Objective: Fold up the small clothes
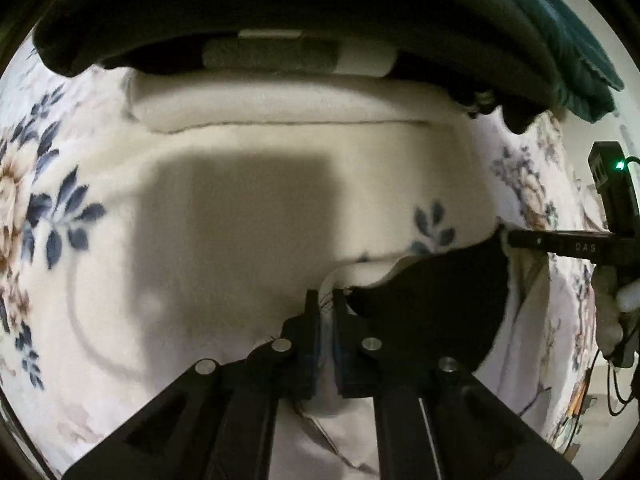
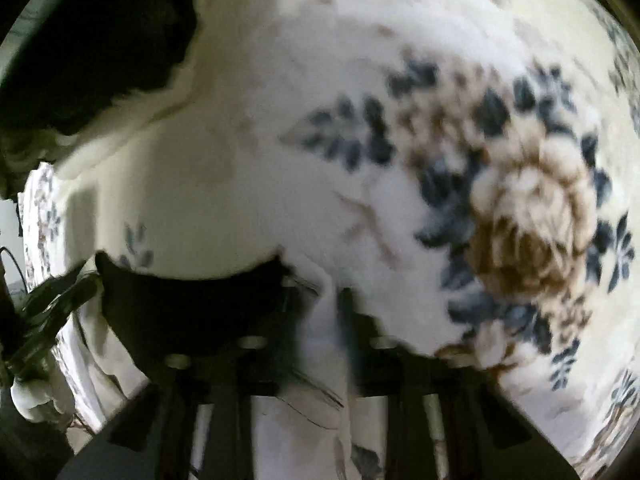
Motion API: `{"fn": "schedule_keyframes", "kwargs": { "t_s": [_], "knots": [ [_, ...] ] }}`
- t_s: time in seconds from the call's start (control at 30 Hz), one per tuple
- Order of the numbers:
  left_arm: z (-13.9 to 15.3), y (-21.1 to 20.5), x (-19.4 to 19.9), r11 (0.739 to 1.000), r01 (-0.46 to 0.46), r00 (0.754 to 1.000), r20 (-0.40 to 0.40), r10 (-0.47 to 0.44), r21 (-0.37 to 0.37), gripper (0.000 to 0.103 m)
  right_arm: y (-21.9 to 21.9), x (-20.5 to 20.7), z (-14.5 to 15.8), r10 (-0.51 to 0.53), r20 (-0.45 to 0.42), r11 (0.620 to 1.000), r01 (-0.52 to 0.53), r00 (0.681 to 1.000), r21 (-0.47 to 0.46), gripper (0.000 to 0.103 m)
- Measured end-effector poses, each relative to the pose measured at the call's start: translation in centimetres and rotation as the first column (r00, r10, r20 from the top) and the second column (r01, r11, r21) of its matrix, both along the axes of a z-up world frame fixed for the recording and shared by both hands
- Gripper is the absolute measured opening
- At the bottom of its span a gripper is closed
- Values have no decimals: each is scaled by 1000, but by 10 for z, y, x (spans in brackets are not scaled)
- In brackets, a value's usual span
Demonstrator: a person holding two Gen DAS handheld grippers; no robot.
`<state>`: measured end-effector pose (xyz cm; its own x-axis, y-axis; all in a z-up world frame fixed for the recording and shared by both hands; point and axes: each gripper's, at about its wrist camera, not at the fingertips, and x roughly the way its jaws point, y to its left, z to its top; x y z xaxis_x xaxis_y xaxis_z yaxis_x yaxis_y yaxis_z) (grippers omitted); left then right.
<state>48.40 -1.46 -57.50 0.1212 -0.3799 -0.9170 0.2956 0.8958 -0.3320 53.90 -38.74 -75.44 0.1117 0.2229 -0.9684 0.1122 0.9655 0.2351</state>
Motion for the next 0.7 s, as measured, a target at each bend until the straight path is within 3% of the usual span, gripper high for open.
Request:
{"fn": "schedule_keyframes", "kwargs": {
  "t_s": [0.2, 0.4, 0.57, 0.7],
  "knots": [
    [56, 23, -33, 997, -51, 994, 93, 56, -59, 4, 1, -38, 44, 4, 111, 999, -10, 994, 51, 5],
    [119, 41, -107, 983, -105, 980, 151, 128, -148, 4, 15, -108, 112, -33, 191, 991, 8, 981, 132, 5],
    [145, 47, -168, 957, -180, 967, 140, 214, -226, 4, 20, -188, 139, -47, 213, 983, 8, 976, 184, 5],
    [142, 64, -218, 933, -250, 957, 83, 279, -260, 4, 25, -249, 133, -32, 198, 984, -3, 980, 177, 5]
  ]
}}
